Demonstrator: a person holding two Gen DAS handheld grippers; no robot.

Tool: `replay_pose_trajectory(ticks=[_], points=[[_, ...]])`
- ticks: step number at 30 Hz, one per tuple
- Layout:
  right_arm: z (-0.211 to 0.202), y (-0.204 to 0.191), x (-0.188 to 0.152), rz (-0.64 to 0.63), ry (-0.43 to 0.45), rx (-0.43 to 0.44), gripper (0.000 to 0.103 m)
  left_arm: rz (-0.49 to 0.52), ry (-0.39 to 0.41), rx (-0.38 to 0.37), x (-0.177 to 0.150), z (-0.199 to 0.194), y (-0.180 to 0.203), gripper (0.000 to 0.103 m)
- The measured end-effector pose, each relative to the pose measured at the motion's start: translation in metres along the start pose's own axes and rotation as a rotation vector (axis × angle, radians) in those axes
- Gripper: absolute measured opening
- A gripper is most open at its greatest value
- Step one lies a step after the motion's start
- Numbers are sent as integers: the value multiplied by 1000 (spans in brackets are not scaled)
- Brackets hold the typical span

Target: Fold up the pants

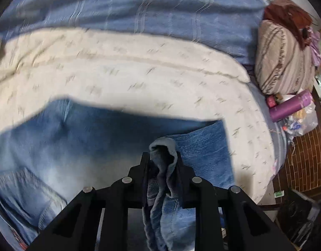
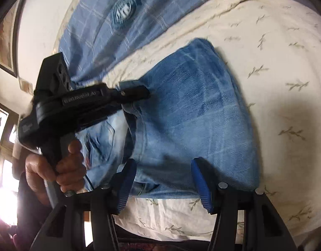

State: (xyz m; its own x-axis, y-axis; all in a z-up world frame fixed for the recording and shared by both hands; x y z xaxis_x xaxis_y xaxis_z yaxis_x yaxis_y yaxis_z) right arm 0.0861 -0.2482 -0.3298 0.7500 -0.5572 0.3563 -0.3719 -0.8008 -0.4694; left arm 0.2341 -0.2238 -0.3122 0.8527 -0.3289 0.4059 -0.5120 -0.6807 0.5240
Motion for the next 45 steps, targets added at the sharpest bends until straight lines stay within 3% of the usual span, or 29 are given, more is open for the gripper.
replay_pose_trajectory(ticks=[4,7,8,10,13,20,26,31,37,43,45], points=[[-15,-5,7,-24,58,2,59,81,-34,114,7,4,3,26],[-20,-6,10,-22,68,8,59,24,-77,224,-7,12,-36,39],[-17,-7,12,-21,64,5,59,-12,-69,200,-11,11,-44,45],[-12,-9,13,-33,49,-18,59,-48,-34,157,-15,2,-48,48],[15,-13,2,-138,-54,-144,60,-33,3,141,-16,-16,-43,50],[23,-30,-7,-348,-54,-337,61,1,146,149,-26,-95,-44,50],[23,-40,-12,-379,-55,-358,61,-90,285,218,-80,-197,-99,54],[13,-44,-2,-319,-36,-337,61,-185,323,294,-139,-253,-146,56],[-10,-76,25,-297,116,-320,61,-230,309,326,-178,-264,-169,66],[9,-71,51,-253,188,-475,61,-151,305,345,-180,-252,-156,69],[17,-63,55,-225,209,-525,61,-124,308,354,-176,-246,-151,74]])
Point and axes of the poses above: each gripper's, at about its wrist camera, not at the fingertips, and z roughly the way its jaws point, y to its right, x to its top, the point moved 9 cm from there along z, roughly the way its jaws point, and after that the axes turned 13 degrees about -x, right-handed, at the moved point
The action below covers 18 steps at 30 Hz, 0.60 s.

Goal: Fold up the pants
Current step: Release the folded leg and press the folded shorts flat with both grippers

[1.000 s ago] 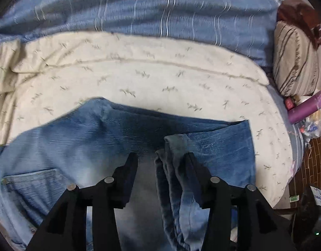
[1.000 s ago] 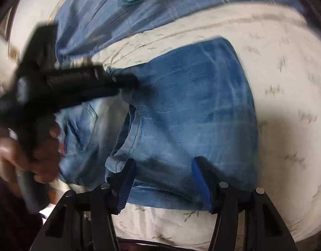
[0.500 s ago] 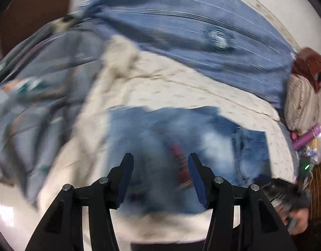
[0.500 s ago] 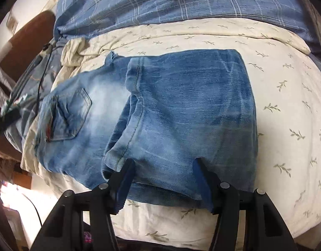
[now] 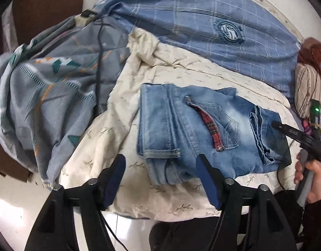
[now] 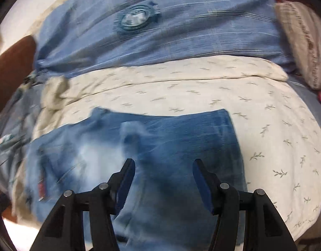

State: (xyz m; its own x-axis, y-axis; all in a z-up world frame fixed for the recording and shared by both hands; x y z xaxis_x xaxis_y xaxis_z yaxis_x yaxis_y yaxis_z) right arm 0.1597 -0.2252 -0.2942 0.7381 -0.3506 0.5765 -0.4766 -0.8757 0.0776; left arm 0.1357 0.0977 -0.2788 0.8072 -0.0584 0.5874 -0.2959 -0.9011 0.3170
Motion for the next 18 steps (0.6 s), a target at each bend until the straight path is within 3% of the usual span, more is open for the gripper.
replay_pose_trajectory(ticks=[3,6,12,14,18], points=[[22,-3,-10,-13,-28,-47,61,8,-4,-17,6,12,8,74],[25,-14,-16,-119,33,-107,60,12,-7,-6,18,30,9,75],[29,-21,-19,-156,66,-74,60,12,-74,17,21,78,16,75],[29,-19,-20,-155,84,-61,60,34,-117,56,15,96,17,75],[30,-23,-22,-163,101,-56,62,53,-114,94,13,105,14,83]])
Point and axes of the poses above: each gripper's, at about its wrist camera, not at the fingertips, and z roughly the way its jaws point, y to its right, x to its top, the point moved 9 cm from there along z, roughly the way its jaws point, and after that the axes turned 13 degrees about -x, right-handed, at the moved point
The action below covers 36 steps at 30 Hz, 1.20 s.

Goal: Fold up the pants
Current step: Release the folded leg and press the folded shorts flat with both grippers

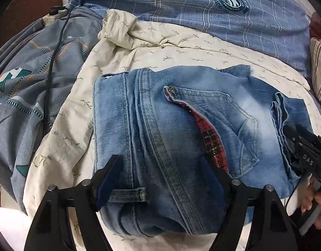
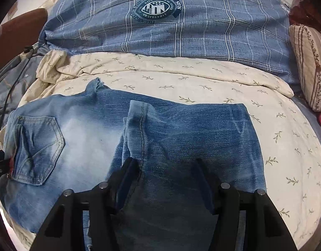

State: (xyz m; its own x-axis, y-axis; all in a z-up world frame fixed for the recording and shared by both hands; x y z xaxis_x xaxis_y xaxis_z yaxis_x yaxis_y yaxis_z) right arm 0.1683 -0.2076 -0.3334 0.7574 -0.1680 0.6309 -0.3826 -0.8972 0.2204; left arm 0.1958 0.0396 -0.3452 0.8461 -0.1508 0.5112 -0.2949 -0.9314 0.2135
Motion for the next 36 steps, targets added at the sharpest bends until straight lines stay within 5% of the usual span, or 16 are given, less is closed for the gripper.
replay_pose_trajectory(ticks=[5,10,15,23,30,36], points=[[-1,3,-1,23,-2,22,62,-90,-55,-54,-3,13,-17,96],[-9,7,0,52,-1,74,62,-70,-52,17,-4,13,-16,103],[-31,25,8,96,83,104,62,-110,-77,-2,-11,13,-23,103],[-24,41,3,110,38,107,62,-148,-117,36,-3,4,-21,103],[-8,35,-5,77,-24,91,62,-79,23,77,28,-52,-6,103],[-2,24,-12,-35,-4,4,63,-92,37,86,10,-74,-19,103]])
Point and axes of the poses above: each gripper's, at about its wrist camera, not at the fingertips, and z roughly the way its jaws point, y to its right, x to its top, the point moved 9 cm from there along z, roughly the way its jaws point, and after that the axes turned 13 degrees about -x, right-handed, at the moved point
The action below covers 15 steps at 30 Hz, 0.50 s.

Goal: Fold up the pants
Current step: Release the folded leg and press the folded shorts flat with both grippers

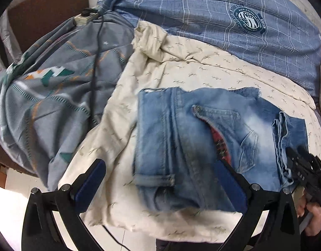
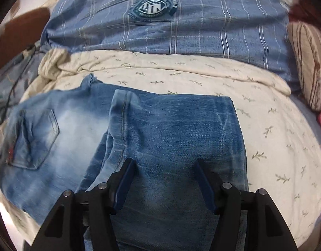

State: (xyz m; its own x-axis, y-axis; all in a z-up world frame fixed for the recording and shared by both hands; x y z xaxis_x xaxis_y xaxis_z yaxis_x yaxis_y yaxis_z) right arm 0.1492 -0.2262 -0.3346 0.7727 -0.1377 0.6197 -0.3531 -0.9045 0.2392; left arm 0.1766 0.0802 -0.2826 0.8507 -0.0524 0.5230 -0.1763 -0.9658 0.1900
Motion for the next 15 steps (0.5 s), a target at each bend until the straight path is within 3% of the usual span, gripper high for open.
replay_pose_trajectory(ticks=[5,8,15], points=[[0,0,0,-8,10,-16,64,6,15,27,-14,-13,-18,103],[-9,7,5,84,4,56,64,-3,30,34,-14,-19,-29,103],[-43,12,20,130,150,148,64,-57,57,10,-24,-25,-55,103]])
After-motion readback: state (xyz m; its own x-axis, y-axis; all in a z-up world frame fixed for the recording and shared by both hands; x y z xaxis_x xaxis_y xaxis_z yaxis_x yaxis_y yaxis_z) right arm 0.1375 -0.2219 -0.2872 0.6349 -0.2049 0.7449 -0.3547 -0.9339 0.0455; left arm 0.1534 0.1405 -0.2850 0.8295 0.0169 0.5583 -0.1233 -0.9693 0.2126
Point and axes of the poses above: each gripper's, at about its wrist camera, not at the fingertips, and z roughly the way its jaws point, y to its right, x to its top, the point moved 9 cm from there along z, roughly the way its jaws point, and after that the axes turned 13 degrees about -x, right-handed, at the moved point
